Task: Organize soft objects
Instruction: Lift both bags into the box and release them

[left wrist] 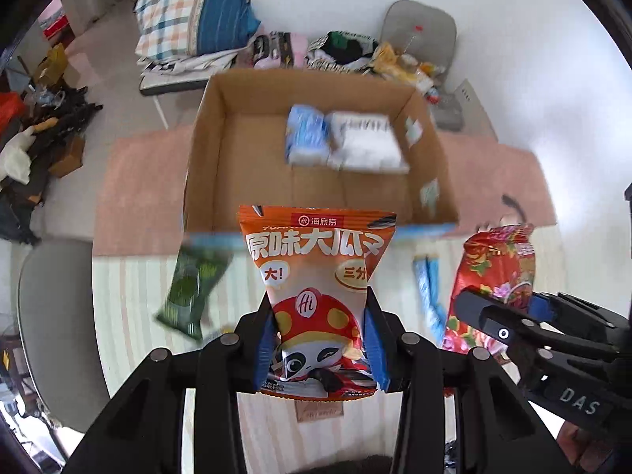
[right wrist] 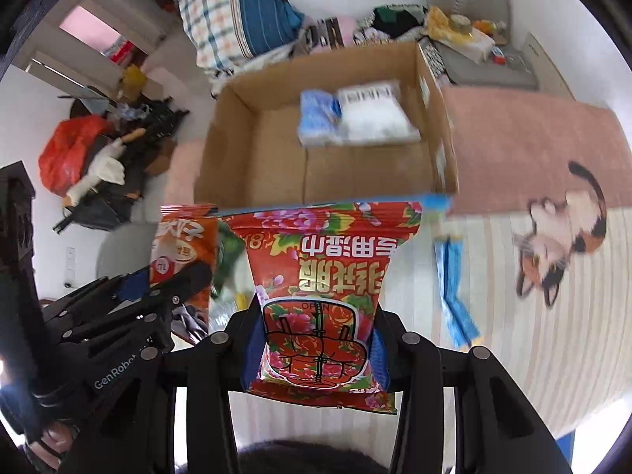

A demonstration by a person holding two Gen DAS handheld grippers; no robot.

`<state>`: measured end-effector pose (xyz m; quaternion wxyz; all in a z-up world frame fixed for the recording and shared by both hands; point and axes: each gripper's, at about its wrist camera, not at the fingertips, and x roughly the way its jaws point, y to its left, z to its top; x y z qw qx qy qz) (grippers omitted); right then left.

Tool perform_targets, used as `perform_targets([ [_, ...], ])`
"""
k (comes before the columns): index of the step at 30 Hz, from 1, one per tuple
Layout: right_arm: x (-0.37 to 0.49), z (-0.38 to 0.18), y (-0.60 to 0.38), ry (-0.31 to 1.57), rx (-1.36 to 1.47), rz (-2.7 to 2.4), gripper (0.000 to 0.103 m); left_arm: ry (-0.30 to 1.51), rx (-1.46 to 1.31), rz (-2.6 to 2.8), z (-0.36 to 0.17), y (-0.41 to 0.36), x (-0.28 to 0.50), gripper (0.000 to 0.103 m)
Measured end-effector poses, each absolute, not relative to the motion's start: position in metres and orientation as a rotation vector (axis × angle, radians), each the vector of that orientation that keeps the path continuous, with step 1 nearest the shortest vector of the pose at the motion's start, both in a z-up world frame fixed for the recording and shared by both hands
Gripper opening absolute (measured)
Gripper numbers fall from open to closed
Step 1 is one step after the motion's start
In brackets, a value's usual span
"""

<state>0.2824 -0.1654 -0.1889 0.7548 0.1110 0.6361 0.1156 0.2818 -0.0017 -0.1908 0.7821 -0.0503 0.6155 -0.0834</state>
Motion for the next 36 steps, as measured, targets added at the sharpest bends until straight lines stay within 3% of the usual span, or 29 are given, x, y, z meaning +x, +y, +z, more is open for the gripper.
perform_targets([
  [6, 0.369, -0.204, -0.165, 1.404, 0.154, 0.220, 0.046, 1.364, -0.056, -0.131, -0.196, 0.013, 0.398, 0.036],
  [12, 0.437, -0.293, -0.169, 1.561, 0.109, 0.155, 0.046, 1.516, -0.088, -0.085, -0.265, 0.024, 0.494, 0.037],
  [20, 0.460, -0.363, -0.165, 1.678, 0.084, 0.131, 0.046, 1.696, -0.068, -0.044, -0.349, 0.020, 0.551, 0.037],
  [29, 0.466, -0.390, -0.158, 1.754, 0.053, 0.134, 0.048, 1.774, -0.096, -0.017, -0.372, 0.023, 0.566, 0.041],
  [30, 0.466, -0.390, -0.158, 1.769, 0.053, 0.130, 0.050, 1.783, -0.117, -0.014, -0.371, 0.025, 0.565, 0.044],
  [31, 0.467, -0.389, -0.158, 1.770, 0.056, 0.127, 0.063, 1.785, -0.131, -0.014, -0.368, 0.028, 0.564, 0.047],
  [33, 0.468, -0.381, -0.157, 1.757, 0.096, 0.149, 0.072, 1.750, -0.124, -0.034, -0.353, 0.029, 0.562, 0.072],
  [35, 0.468, -0.365, -0.153, 1.726, 0.082, 0.142, 0.096, 1.699, -0.087, -0.040, -0.333, 0.028, 0.556, 0.089],
  [36, 0.468, -0.357, -0.150, 1.701, 0.065, 0.138, 0.100, 1.679, -0.087, -0.047, -0.325, 0.028, 0.552, 0.091],
])
